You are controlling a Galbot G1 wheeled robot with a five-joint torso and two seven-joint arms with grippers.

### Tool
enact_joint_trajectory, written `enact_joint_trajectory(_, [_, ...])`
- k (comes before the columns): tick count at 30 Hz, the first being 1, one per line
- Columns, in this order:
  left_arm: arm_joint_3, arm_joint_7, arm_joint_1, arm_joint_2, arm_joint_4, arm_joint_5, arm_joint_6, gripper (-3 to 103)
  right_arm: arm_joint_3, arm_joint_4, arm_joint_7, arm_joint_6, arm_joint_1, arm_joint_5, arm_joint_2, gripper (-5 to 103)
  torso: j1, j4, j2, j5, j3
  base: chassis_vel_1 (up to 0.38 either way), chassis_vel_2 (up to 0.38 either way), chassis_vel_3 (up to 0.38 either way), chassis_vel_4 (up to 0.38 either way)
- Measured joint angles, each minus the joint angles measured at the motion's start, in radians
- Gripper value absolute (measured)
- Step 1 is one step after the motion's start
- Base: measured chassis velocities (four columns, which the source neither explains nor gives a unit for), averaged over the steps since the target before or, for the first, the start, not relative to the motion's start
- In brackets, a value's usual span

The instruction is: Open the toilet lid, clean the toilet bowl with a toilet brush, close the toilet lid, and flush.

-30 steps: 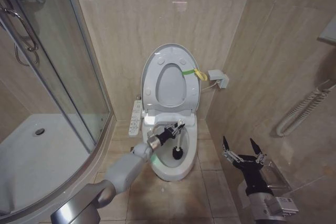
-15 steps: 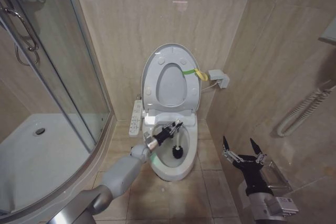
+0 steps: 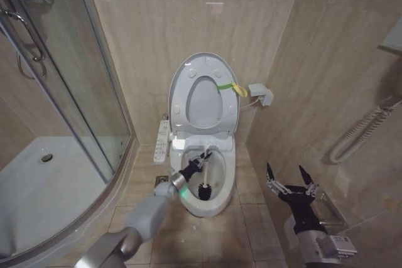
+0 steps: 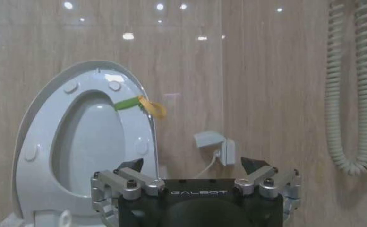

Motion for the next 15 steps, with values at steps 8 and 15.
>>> enact_joint_trajectory(8, [0.012, -0.017, 0.017, 0.042, -0.1, -0.017, 0.012, 17, 0.0, 0.0, 0.0, 0.0, 0.0, 0.0, 0.0, 100, 0.0, -0.001, -0.001, 0.0001, 0.001, 0.0, 0.0, 0.0, 0.0])
enact_joint_trajectory(15, [0.029, -0.019, 0.003, 0.044, -0.125, -0.027, 0.004, 17, 0.0, 0.0, 0.0, 0.0, 0.0, 0.0, 0.0, 100, 0.001, -0.0009, -0.001, -0.0001, 0.001, 0.0, 0.0, 0.0, 0.0])
